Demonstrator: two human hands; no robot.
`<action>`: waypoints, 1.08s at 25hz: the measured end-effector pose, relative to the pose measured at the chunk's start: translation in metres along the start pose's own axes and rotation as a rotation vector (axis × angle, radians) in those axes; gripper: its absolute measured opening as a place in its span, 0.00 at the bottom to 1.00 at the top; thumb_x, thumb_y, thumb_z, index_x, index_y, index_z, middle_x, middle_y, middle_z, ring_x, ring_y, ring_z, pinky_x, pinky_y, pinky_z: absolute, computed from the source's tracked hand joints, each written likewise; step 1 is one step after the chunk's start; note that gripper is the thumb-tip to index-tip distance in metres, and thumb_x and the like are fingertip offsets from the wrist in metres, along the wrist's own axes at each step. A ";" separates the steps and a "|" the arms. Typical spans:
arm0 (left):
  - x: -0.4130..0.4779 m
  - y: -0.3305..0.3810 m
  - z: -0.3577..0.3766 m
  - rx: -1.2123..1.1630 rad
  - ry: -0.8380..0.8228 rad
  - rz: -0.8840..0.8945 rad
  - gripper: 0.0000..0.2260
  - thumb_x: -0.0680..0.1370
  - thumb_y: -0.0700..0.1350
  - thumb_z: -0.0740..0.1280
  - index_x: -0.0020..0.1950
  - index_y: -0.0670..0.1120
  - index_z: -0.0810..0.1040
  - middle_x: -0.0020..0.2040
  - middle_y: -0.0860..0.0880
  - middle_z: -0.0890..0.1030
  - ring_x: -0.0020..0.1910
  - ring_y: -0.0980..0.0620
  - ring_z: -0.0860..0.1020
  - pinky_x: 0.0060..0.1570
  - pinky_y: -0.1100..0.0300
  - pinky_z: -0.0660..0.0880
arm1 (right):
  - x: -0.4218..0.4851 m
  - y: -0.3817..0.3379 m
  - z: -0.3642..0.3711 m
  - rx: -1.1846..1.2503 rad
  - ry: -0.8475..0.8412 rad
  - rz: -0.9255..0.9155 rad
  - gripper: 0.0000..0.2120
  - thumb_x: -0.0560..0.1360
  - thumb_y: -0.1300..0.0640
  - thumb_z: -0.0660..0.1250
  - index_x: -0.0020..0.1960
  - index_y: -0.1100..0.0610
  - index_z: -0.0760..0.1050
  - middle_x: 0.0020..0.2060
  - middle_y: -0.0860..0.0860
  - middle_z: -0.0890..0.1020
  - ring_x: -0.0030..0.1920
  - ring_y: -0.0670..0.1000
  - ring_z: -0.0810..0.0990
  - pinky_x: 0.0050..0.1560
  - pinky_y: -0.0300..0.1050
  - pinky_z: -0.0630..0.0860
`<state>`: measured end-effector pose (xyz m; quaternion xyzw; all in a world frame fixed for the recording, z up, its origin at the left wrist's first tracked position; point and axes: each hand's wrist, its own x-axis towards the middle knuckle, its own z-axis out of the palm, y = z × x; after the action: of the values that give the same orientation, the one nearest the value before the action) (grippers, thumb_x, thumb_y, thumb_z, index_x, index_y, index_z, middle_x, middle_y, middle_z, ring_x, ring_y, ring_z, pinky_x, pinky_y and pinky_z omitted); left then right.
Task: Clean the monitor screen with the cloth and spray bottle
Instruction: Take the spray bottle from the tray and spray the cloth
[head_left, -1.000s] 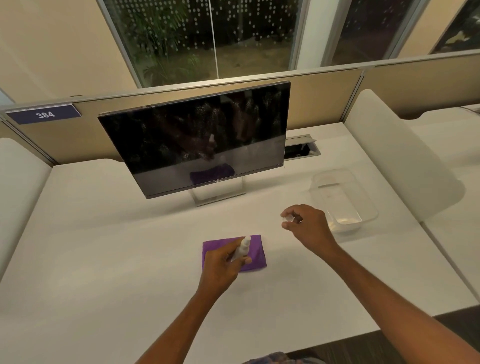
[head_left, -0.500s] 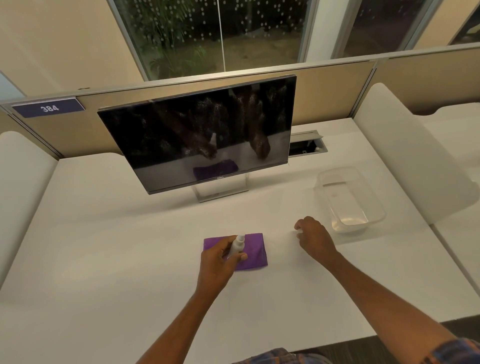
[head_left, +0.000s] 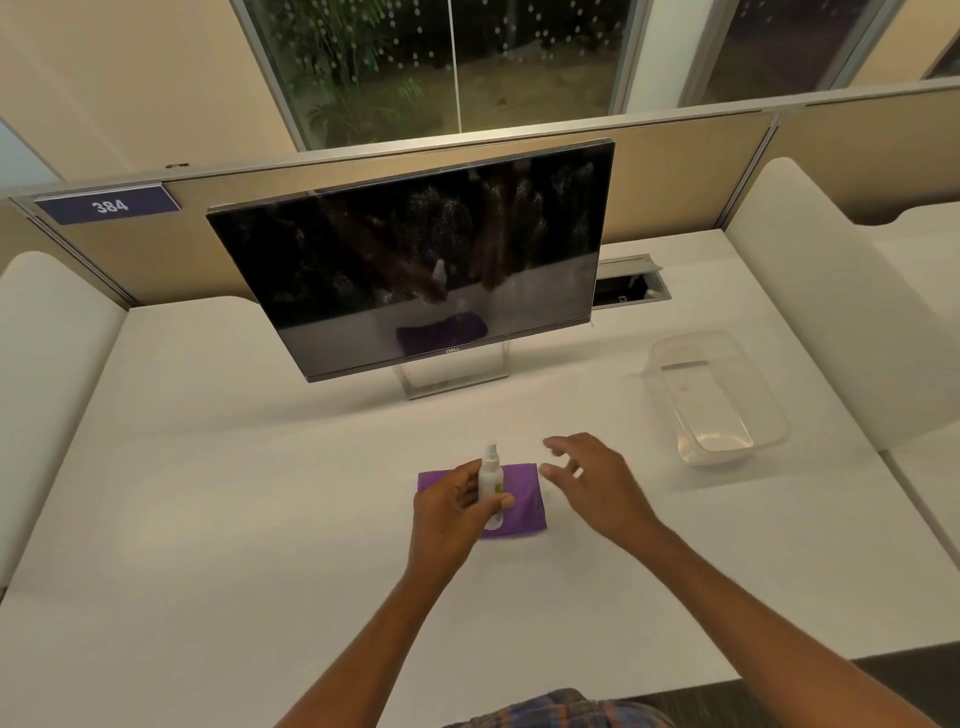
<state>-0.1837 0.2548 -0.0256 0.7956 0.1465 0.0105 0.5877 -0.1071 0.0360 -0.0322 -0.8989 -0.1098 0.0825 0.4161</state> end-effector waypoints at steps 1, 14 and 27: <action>-0.001 0.002 0.001 -0.012 -0.006 0.009 0.15 0.72 0.46 0.83 0.57 0.55 0.86 0.48 0.59 0.89 0.49 0.58 0.87 0.51 0.63 0.84 | -0.005 -0.015 0.006 0.115 -0.044 0.004 0.18 0.80 0.52 0.75 0.69 0.48 0.80 0.55 0.43 0.83 0.47 0.44 0.82 0.50 0.39 0.79; -0.020 0.020 -0.008 0.035 0.001 0.173 0.13 0.72 0.63 0.76 0.53 0.78 0.79 0.48 0.71 0.85 0.47 0.63 0.85 0.45 0.68 0.82 | -0.025 -0.078 0.036 0.221 0.086 0.116 0.17 0.80 0.50 0.75 0.67 0.41 0.79 0.52 0.43 0.87 0.47 0.45 0.87 0.49 0.37 0.86; -0.028 0.003 -0.018 0.132 -0.093 0.026 0.11 0.80 0.49 0.75 0.61 0.60 0.84 0.45 0.78 0.82 0.51 0.69 0.82 0.47 0.76 0.77 | -0.028 -0.075 0.040 0.590 0.095 0.315 0.19 0.83 0.55 0.70 0.70 0.38 0.76 0.63 0.47 0.85 0.59 0.52 0.87 0.56 0.48 0.87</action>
<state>-0.2126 0.2635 -0.0127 0.8340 0.1091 -0.0288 0.5401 -0.1528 0.1051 0.0008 -0.7485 0.0786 0.1321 0.6451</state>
